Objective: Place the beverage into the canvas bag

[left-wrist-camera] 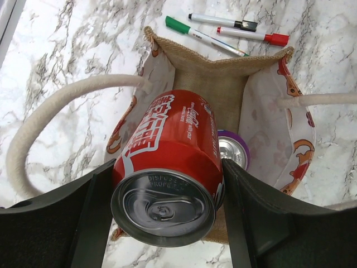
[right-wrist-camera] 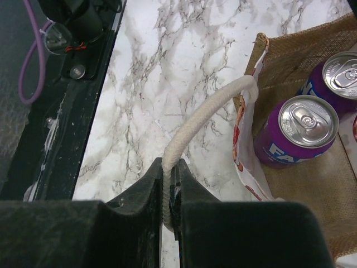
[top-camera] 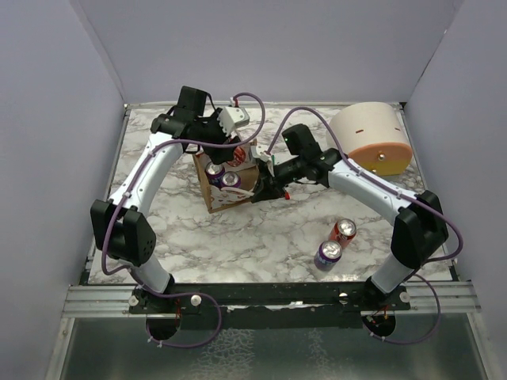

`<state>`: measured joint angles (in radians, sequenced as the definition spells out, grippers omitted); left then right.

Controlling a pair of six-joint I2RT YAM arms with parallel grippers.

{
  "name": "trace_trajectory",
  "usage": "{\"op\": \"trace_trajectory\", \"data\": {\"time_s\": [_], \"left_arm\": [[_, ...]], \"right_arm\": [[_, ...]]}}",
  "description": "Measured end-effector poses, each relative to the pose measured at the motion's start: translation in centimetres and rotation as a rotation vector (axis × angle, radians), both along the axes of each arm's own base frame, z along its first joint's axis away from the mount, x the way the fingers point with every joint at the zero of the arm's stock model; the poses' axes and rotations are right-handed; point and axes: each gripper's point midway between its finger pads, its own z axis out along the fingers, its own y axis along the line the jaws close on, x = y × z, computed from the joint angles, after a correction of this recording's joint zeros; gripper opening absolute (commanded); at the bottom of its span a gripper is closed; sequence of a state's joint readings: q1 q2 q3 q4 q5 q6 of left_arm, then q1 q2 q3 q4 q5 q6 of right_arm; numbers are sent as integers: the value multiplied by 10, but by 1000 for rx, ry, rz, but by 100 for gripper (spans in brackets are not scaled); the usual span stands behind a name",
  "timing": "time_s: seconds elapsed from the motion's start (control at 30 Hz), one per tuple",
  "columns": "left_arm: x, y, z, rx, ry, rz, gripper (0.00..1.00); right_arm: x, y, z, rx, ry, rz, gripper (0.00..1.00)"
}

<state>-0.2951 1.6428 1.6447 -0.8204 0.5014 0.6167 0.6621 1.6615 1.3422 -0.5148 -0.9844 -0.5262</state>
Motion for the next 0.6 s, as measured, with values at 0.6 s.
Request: {"op": "trace_trajectory", "data": {"time_s": [0.6], "left_arm": [[18,-27,-47,197,20,-66,24]], "right_arm": [[-1,-1,0,17,-16,-4,1]]}}
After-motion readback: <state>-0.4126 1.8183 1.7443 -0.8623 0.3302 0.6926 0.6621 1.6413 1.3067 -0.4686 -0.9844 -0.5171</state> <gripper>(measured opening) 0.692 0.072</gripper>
